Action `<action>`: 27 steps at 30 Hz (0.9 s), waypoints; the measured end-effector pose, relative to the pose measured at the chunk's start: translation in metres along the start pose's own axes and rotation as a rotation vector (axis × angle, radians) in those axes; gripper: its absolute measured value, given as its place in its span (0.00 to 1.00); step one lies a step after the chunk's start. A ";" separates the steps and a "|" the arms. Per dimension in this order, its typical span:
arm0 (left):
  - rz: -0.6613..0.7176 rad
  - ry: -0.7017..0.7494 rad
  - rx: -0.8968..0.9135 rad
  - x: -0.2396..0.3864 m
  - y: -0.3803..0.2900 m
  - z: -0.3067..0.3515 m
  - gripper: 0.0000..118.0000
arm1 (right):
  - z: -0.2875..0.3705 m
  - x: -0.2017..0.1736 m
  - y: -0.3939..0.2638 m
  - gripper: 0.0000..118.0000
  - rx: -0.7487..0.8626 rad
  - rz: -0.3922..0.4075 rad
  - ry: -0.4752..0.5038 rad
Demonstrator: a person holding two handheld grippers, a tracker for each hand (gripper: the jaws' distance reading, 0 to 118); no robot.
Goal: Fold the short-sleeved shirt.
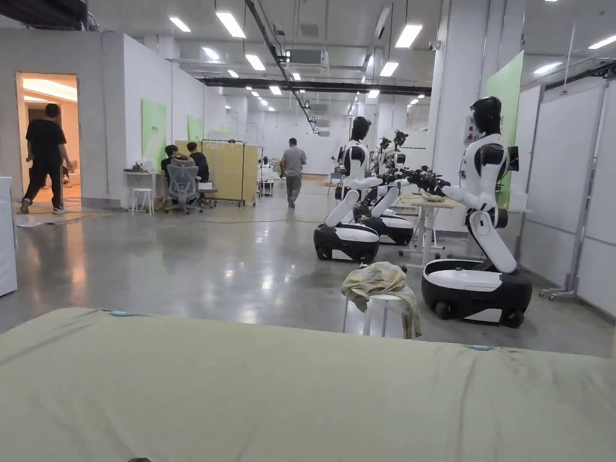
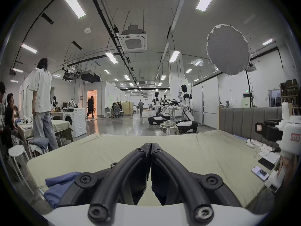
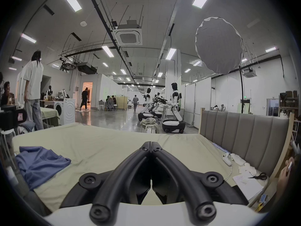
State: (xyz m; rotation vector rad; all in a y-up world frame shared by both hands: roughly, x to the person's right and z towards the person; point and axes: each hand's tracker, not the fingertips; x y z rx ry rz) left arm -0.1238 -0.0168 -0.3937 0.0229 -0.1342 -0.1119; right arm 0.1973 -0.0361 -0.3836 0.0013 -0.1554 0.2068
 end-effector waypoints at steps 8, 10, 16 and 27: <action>-1.103 -0.002 0.006 0.028 -0.048 -0.007 0.02 | 0.007 -0.023 -0.037 0.00 0.140 1.093 -0.026; -1.330 -0.060 -0.046 0.030 -0.076 -0.006 0.02 | 0.012 -0.025 -0.062 0.00 0.170 1.359 0.058; -1.560 -0.232 -0.143 0.035 -0.120 0.007 0.02 | 0.028 -0.019 -0.112 0.00 0.170 1.750 0.310; 0.047 -0.149 -0.041 -0.025 -0.010 -0.006 0.02 | -0.008 -0.028 -0.043 0.00 -0.096 0.471 0.045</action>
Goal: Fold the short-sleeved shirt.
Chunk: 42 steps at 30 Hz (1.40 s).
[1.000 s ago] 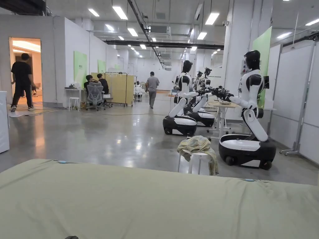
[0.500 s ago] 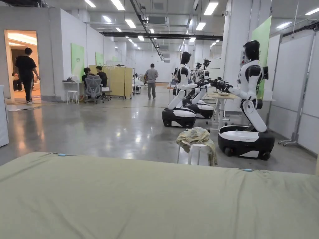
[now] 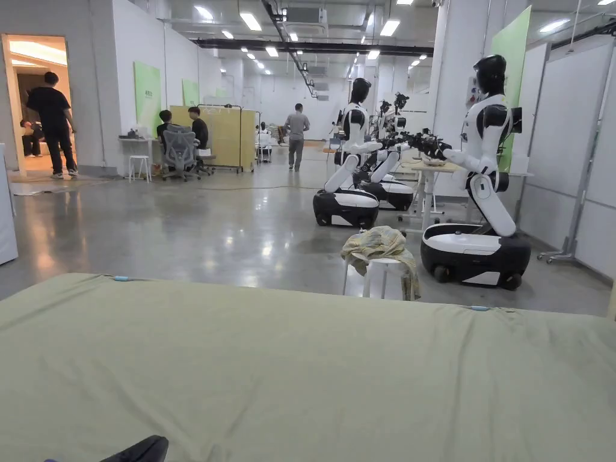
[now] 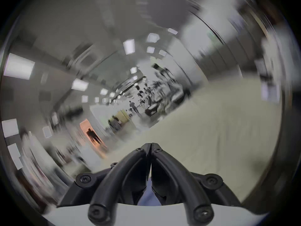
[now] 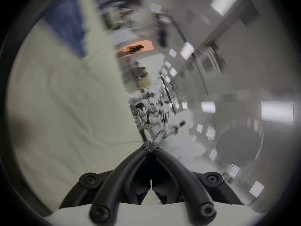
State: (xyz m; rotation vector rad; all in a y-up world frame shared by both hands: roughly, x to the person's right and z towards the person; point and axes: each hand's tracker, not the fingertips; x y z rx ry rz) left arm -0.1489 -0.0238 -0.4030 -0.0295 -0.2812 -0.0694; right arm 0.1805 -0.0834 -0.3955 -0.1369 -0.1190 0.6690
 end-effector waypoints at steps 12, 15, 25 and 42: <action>0.067 0.134 -0.024 -0.017 -0.013 0.019 0.02 | -0.018 -0.001 0.029 0.00 0.043 -0.588 0.213; 0.062 0.207 -0.033 -0.033 -0.014 0.036 0.02 | -0.024 -0.020 0.049 0.00 0.069 -0.614 0.277; 0.027 0.417 -0.136 -0.082 -0.025 0.071 0.02 | -0.041 -0.074 0.078 0.00 0.079 -0.599 0.446; 0.416 0.207 -0.796 -0.254 -0.165 -0.135 0.60 | -0.050 -0.087 0.038 0.00 -0.072 -0.531 0.486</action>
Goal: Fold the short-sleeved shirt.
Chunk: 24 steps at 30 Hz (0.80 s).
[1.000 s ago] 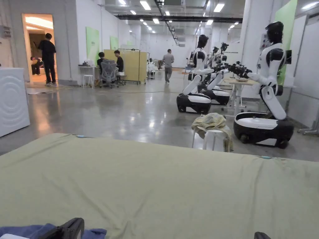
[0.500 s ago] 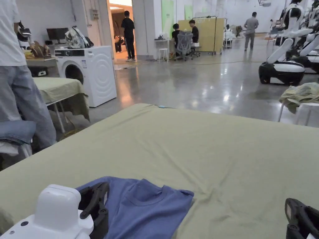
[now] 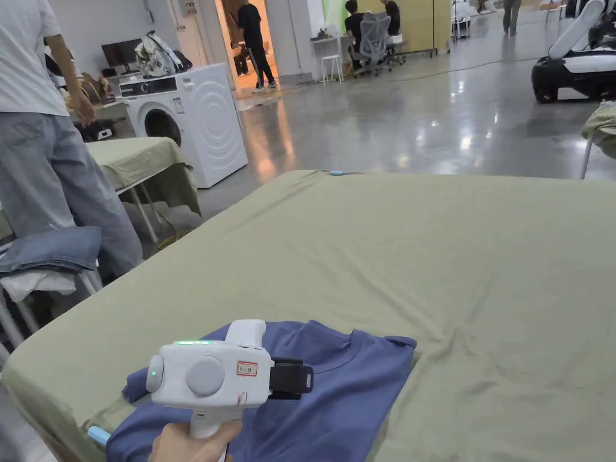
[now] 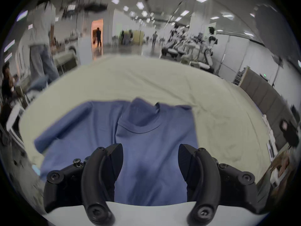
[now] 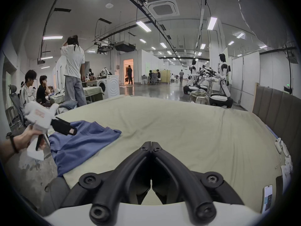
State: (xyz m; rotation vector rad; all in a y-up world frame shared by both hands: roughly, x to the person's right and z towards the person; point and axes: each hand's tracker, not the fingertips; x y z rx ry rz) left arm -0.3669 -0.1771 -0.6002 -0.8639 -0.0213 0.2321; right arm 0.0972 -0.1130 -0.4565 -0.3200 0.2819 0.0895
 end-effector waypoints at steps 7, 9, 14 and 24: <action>-0.032 0.068 -0.082 0.003 -0.001 -0.044 0.60 | -0.032 0.017 -0.008 0.00 -0.155 -0.049 -0.042; -0.099 0.118 -0.090 0.014 -0.005 -0.045 0.58 | -0.049 0.015 -0.010 0.00 -0.226 -0.065 -0.043; -0.060 0.101 -0.057 0.015 0.002 -0.046 0.09 | -0.065 0.016 -0.028 0.00 -0.279 -0.101 0.026; -0.114 0.062 0.283 0.081 0.123 0.069 0.06 | -0.039 0.046 -0.050 0.00 -0.303 -0.200 -0.033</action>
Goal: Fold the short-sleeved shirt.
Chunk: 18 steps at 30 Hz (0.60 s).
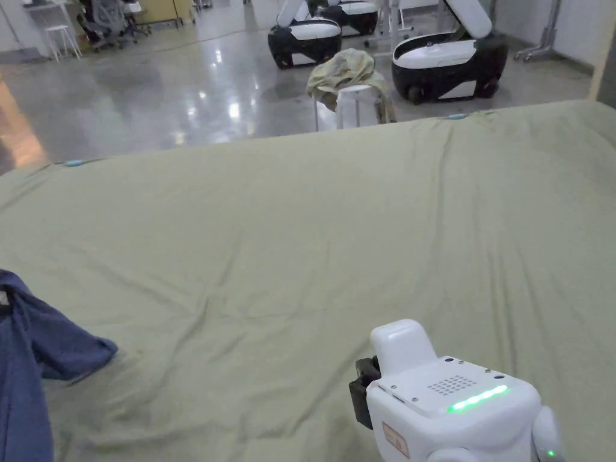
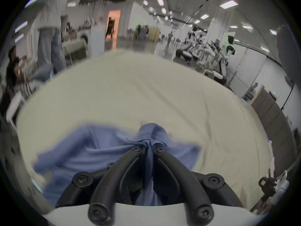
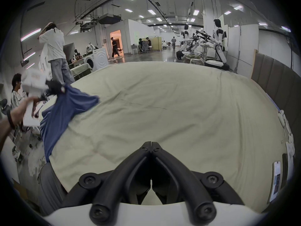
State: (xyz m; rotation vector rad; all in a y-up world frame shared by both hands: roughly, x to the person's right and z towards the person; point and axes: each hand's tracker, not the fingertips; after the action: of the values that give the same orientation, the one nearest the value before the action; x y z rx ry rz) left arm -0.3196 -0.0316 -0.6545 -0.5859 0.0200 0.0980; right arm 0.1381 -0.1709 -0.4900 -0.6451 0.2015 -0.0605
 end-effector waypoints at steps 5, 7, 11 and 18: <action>-0.171 -0.077 0.191 0.091 0.077 0.036 0.06 | 0.025 0.029 -0.001 0.00 0.052 -0.045 -0.070; -0.301 -0.115 0.220 0.147 0.084 0.036 0.06 | 0.041 0.042 -0.001 0.00 0.092 -0.069 -0.115; -0.355 -0.337 0.195 0.249 0.047 0.024 0.06 | 0.072 0.070 -0.004 0.00 0.147 -0.103 -0.235; -0.497 -0.669 -0.112 0.412 -0.166 -0.003 0.06 | 0.120 0.130 -0.024 0.00 0.176 -0.198 -0.375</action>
State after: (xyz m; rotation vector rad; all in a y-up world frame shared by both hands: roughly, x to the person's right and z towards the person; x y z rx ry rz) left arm 0.1063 -0.1353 -0.5853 -0.6316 -0.7807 -0.1926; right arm 0.2896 -0.1346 -0.4040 -0.4886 -0.2278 -0.1444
